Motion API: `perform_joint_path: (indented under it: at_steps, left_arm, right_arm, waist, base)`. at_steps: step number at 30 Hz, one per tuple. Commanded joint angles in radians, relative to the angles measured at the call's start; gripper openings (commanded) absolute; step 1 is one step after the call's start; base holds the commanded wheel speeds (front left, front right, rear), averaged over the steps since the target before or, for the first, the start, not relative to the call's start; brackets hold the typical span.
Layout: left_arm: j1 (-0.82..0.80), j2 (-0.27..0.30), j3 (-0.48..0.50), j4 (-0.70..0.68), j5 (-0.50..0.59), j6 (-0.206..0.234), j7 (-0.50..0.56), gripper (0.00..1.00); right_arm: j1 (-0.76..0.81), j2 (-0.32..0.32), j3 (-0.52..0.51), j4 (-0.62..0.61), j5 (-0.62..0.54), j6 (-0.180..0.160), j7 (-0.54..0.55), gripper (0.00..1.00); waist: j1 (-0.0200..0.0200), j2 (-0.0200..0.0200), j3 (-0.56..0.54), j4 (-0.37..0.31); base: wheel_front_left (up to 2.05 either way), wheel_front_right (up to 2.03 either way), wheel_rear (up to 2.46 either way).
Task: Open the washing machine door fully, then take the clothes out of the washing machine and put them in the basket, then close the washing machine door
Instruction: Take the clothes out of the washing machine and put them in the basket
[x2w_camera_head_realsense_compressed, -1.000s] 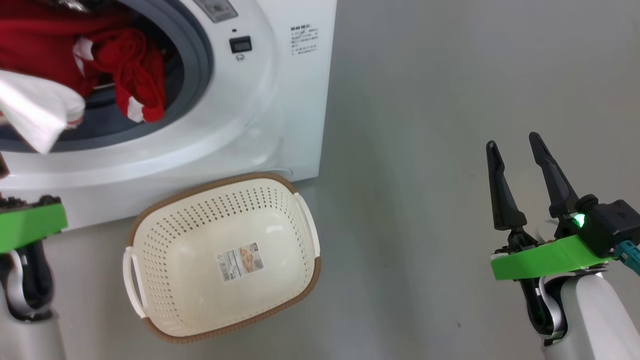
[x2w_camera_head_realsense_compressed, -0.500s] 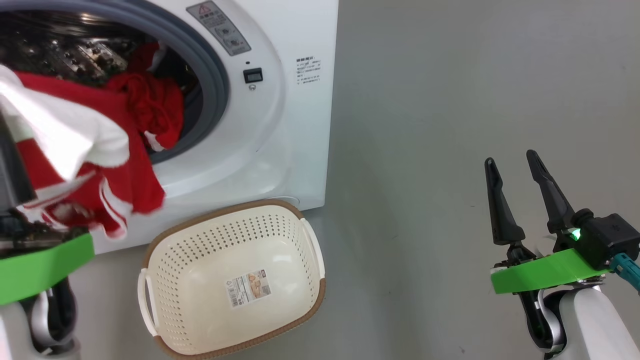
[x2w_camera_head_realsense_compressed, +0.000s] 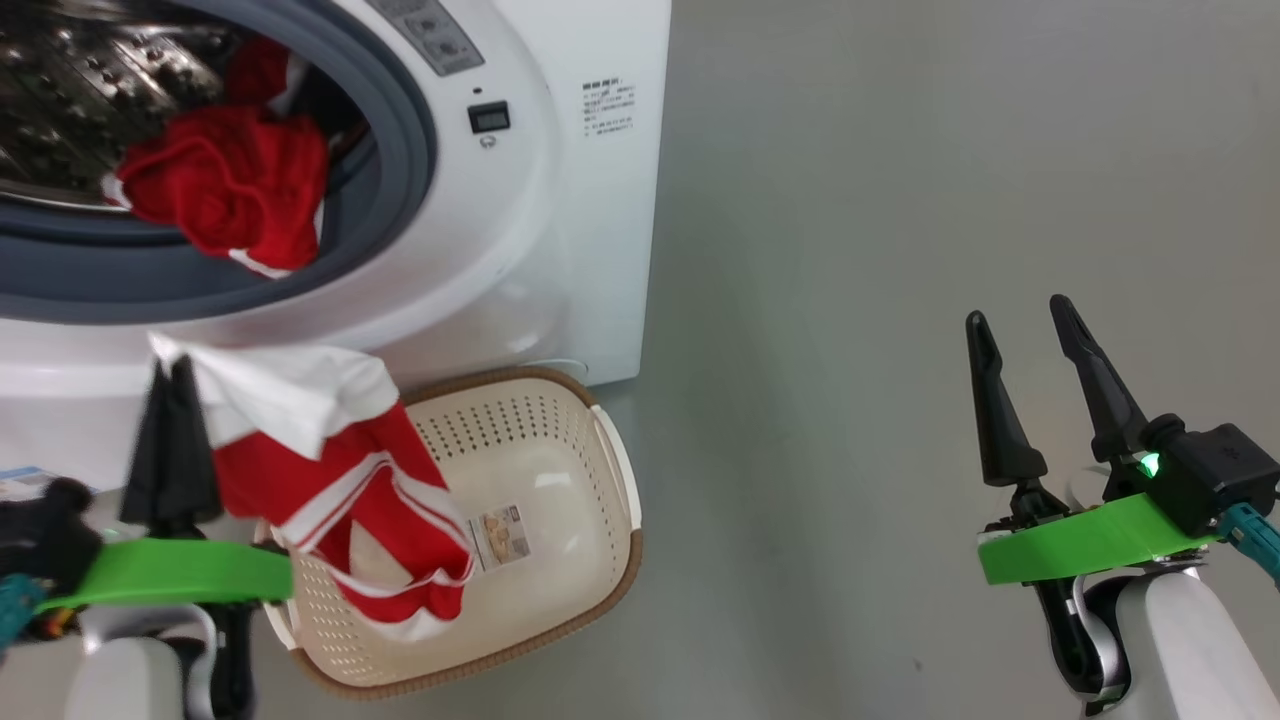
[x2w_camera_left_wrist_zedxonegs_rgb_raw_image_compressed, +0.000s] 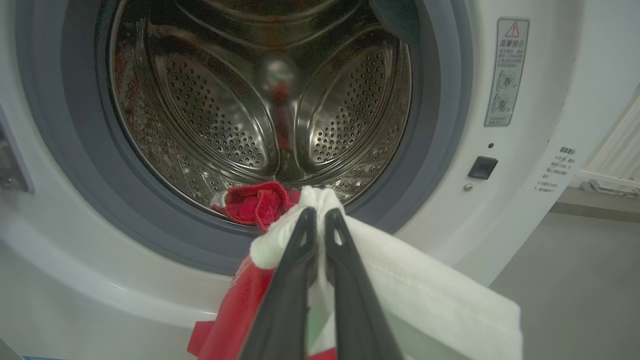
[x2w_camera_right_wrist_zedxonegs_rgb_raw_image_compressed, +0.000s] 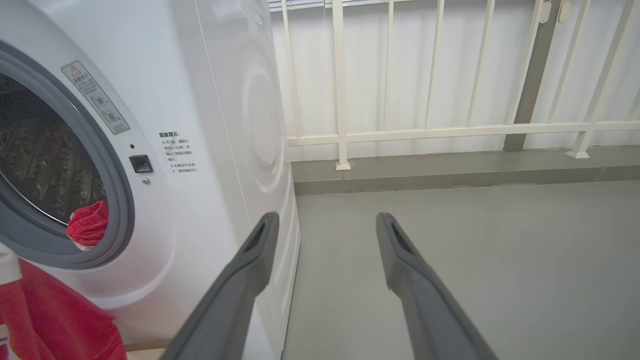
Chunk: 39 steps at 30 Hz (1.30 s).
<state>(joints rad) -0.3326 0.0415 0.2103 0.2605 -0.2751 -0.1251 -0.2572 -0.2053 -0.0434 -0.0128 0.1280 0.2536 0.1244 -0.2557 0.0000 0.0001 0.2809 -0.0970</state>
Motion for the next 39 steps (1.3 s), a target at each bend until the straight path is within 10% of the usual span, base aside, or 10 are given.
perform_joint_path:
  at_steps: [1,17,34,36,39]
  left_arm:
    - [-0.032,0.016,0.015,0.035,-0.011,-0.006,-0.005,0.0]
    - [-0.323,0.084,-0.051,0.768,-0.108,-0.006,0.029,0.0]
    - [-0.437,0.135,-0.11,1.01,-0.16,0.0,0.187,0.0]
    - [-0.435,0.137,-0.115,1.015,-0.156,0.003,0.179,0.85]
    - [-0.432,0.128,-0.119,1.019,-0.16,0.003,0.165,1.0]
  right_arm:
    - [-0.02,-0.007,0.032,-0.028,0.004,0.006,-0.006,1.0]
    - [-0.079,-0.007,0.07,-0.034,0.027,0.006,-0.006,1.0]
    - [-0.126,-0.007,0.096,-0.039,0.051,0.006,-0.006,1.0]
    - [-0.127,-0.007,0.095,-0.036,0.051,0.006,-0.006,1.0]
    - [-0.125,-0.007,0.086,-0.032,0.048,0.006,-0.006,1.0]
  waist:
    - [0.0,-0.0001,0.033,-0.008]
    - [0.0,-0.0001,0.199,-0.079]
    - [0.0,-0.0001,0.307,-0.116]
    - [0.0,-0.0001,0.304,-0.117]
    - [0.0,-0.0001,0.287,-0.113]
  base:
    - [0.0,0.0,0.0]
    - [0.0,0.0,0.0]
    - [0.0,0.0,0.0]
    - [0.0,0.0,0.0]
    - [0.0,0.0,0.0]
